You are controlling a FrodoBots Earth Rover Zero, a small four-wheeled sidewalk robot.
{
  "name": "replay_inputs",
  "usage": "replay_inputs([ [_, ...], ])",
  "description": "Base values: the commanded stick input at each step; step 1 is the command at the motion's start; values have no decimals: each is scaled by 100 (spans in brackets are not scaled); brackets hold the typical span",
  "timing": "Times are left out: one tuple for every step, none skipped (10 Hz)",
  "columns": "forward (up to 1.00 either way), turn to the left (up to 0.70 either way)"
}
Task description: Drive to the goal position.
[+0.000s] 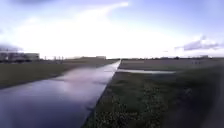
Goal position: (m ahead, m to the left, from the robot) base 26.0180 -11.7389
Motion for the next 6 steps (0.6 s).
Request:
replay_inputs([
  [0,45],
  [0,45],
  [0,45],
  [2,36],
  [6,25],
  [45,27],
])
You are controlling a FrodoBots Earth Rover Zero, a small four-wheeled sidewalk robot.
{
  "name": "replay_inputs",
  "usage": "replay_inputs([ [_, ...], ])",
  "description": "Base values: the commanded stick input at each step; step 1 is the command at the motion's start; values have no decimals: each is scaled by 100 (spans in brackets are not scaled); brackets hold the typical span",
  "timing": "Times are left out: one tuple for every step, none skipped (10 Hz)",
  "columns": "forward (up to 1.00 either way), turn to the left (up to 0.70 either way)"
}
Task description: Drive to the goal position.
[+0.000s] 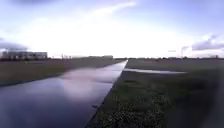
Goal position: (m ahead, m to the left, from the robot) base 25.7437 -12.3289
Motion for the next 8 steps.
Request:
replay_inputs([
  [45,27],
  [45,27],
  [45,27],
  [45,27],
  [45,27],
  [45,27],
  [45,27],
  [45,27],
])
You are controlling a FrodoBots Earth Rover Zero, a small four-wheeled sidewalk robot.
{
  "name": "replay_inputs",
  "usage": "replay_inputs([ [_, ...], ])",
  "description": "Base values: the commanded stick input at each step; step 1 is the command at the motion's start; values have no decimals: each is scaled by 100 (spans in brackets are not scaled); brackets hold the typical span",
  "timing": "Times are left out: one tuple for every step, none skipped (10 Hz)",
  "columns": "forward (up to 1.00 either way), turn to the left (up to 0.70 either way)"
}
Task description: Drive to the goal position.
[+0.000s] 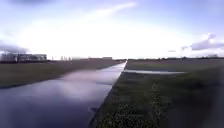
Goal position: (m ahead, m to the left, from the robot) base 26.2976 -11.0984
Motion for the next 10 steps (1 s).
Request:
replay_inputs([
  [45,27],
  [45,27],
  [45,27],
  [45,27],
  [45,27],
  [45,27],
  [45,27],
  [45,27],
  [45,27],
  [45,27],
])
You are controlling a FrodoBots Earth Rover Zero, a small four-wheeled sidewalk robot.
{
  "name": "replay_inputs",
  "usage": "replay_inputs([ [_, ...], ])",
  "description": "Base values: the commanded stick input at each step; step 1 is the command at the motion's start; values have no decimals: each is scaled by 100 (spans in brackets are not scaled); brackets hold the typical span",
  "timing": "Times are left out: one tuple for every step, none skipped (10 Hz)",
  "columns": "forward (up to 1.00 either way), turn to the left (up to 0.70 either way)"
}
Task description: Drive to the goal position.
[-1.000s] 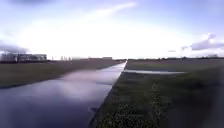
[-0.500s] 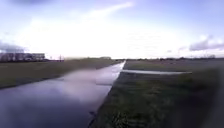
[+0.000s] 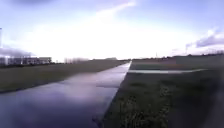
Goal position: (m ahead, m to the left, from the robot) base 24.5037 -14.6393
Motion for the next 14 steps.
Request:
replay_inputs([
  [45,27],
  [45,27],
  [45,27],
  [45,27],
  [45,27],
  [45,27],
  [45,27],
  [45,27],
  [45,27],
  [45,27],
  [45,27],
  [45,27],
  [45,27],
  [45,27],
])
